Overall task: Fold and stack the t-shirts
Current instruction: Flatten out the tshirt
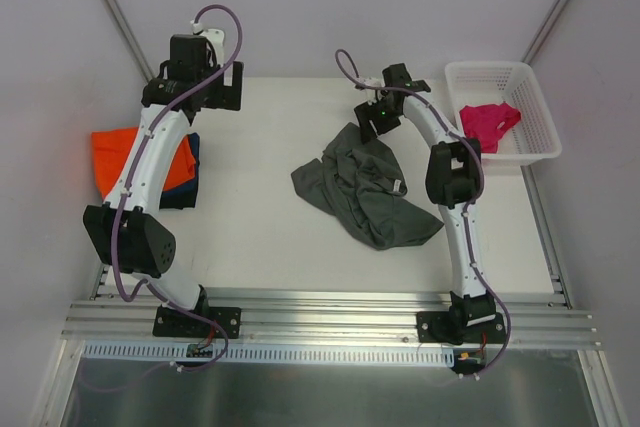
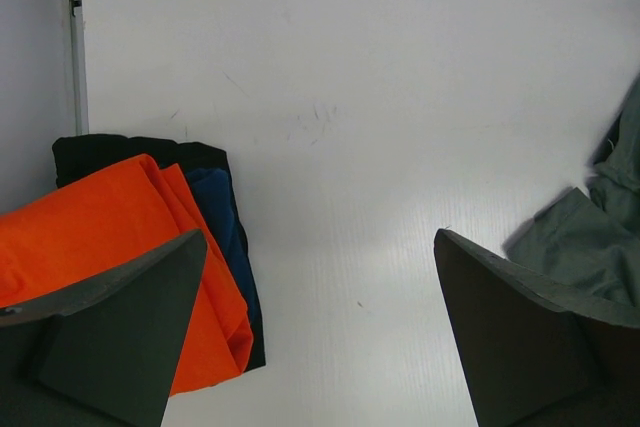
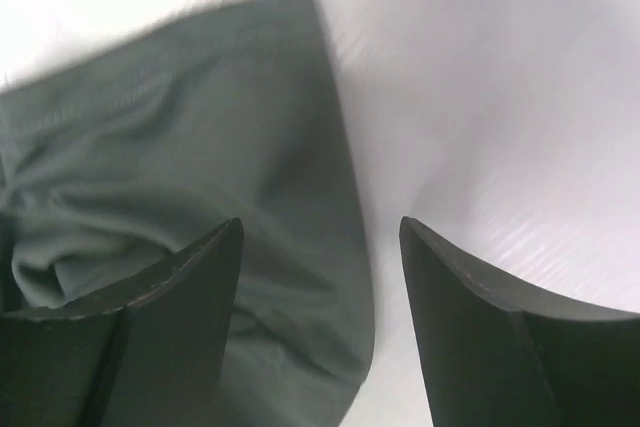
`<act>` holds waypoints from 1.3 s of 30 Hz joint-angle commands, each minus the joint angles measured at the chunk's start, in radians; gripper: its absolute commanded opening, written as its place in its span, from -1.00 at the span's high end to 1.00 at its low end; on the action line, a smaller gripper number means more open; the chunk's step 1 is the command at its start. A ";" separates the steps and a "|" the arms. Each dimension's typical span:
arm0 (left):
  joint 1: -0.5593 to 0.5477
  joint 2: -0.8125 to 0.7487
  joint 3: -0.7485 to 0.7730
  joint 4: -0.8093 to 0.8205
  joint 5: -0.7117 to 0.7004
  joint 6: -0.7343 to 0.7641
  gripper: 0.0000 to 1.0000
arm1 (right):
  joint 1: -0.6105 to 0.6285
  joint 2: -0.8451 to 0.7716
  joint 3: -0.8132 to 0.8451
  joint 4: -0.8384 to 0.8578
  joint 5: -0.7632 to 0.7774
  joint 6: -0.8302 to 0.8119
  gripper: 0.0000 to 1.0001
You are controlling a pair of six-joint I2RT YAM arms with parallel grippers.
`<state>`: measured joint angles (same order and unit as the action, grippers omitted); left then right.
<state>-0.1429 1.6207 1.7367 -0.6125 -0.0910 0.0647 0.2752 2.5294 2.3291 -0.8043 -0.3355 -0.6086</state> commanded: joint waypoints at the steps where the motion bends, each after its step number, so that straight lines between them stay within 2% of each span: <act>1: -0.023 -0.058 -0.005 0.008 -0.044 0.038 -0.98 | 0.008 -0.032 0.079 0.178 -0.056 0.099 -0.36; 4: -0.032 -0.048 0.003 0.007 -0.055 0.046 -0.98 | 0.021 -0.026 0.079 0.209 -0.036 0.098 -0.37; 18: -0.089 0.047 0.119 0.008 -0.062 0.043 -0.98 | 0.044 -0.077 -0.111 0.042 -0.131 0.161 -0.37; 21: -0.096 0.053 0.124 0.008 -0.069 0.044 -0.98 | 0.045 -0.080 -0.129 0.028 -0.129 0.162 -0.20; 22: -0.101 0.053 0.124 0.008 -0.069 0.043 -0.98 | 0.042 -0.089 -0.145 0.021 -0.125 0.168 0.03; 23: -0.103 0.051 0.123 0.007 -0.069 0.046 -0.98 | 0.042 -0.098 -0.163 0.013 -0.119 0.176 0.10; 29: -0.104 0.045 0.119 0.008 -0.076 0.047 -0.98 | 0.041 -0.208 -0.376 -0.035 -0.157 0.175 0.00; 31: -0.104 0.045 0.118 0.008 -0.078 0.047 -0.98 | 0.039 -0.207 -0.372 -0.030 -0.134 0.173 -0.11; 34: -0.104 0.050 0.118 0.008 -0.073 0.046 -0.98 | 0.035 -0.153 -0.263 -0.033 -0.097 0.185 -0.18; 39: -0.115 0.047 0.123 0.010 -0.073 0.056 -0.98 | 0.042 -0.081 -0.090 0.014 -0.057 0.182 -0.22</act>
<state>-0.2417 1.6817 1.8240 -0.6144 -0.1417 0.0982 0.3084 2.4325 2.1376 -0.8059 -0.4274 -0.4313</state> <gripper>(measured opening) 0.992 0.609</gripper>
